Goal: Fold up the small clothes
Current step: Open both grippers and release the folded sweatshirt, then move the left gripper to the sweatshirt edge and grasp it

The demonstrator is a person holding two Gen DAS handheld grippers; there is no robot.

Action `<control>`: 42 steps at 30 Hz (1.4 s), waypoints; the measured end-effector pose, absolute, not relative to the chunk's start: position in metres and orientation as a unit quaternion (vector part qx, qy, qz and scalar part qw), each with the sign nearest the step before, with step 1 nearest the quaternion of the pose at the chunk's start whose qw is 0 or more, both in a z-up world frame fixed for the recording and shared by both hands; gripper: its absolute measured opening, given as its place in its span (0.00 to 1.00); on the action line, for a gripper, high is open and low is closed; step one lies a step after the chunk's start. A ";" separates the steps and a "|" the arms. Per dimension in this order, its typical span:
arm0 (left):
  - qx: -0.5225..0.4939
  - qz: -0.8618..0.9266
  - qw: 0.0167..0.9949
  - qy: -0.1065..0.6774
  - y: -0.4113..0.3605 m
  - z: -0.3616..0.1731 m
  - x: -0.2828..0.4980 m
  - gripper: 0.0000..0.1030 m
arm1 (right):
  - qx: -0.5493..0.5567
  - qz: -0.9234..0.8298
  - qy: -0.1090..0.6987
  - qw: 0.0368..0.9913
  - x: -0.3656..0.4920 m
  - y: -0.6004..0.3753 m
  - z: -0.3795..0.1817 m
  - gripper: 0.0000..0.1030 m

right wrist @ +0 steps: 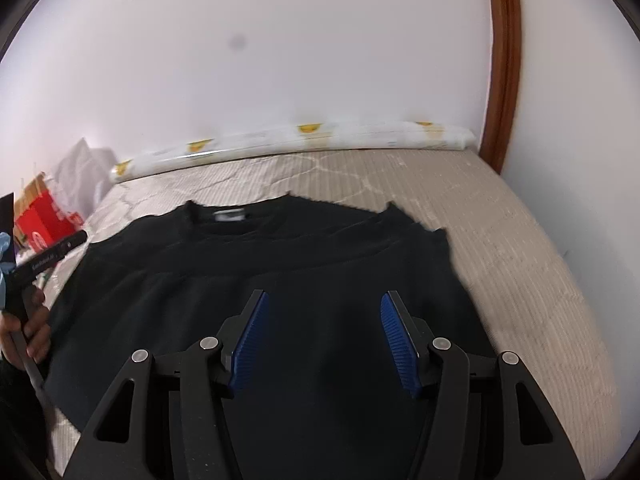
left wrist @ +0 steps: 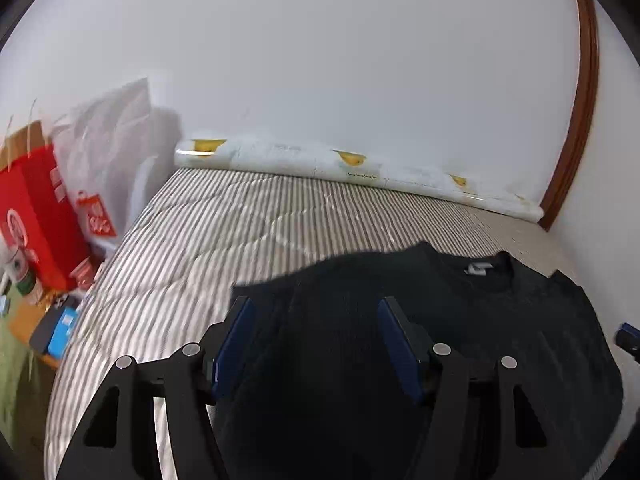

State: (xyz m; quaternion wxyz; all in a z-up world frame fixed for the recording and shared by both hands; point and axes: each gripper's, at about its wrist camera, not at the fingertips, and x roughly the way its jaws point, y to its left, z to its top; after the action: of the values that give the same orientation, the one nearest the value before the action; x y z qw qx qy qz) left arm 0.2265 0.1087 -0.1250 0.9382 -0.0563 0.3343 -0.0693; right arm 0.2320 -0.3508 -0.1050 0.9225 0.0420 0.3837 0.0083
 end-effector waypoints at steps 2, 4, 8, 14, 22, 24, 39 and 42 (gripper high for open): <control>-0.050 -0.061 0.938 0.338 0.120 -0.124 0.206 0.60 | 0.043 0.020 0.382 0.923 0.224 -0.336 -0.107 0.56; -0.052 -0.060 0.935 0.346 0.133 -0.123 0.184 0.60 | 0.042 0.032 0.380 0.923 0.220 -0.324 -0.109 0.56; -0.075 -0.058 0.927 0.362 0.155 -0.123 0.140 0.60 | 0.053 0.056 0.382 0.921 0.218 -0.300 -0.116 0.56; -0.150 -0.038 0.920 0.361 0.181 -0.136 0.070 0.60 | 0.013 0.068 0.384 0.921 0.206 -0.257 -0.133 0.56; -0.213 -0.053 0.893 0.393 0.180 -0.172 0.028 0.59 | -0.046 0.074 0.403 0.911 0.191 -0.229 -0.154 0.56; -0.243 -0.064 0.884 0.393 0.182 -0.179 0.026 0.59 | -0.038 0.078 0.407 0.909 0.193 -0.228 -0.156 0.56; -0.318 -0.078 0.867 0.375 0.174 -0.185 0.059 0.59 | -0.082 0.064 0.417 0.903 0.180 -0.225 -0.167 0.55; -0.318 -0.070 0.870 0.370 0.171 -0.185 0.065 0.59 | -0.077 0.072 0.417 0.903 0.166 -0.229 -0.166 0.55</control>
State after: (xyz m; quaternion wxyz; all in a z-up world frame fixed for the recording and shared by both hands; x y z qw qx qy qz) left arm 0.0648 0.1708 -0.1853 0.8702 -0.3176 0.3701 -0.0698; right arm 0.1664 -0.2294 -0.1662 0.9026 -0.0768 0.4175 0.0717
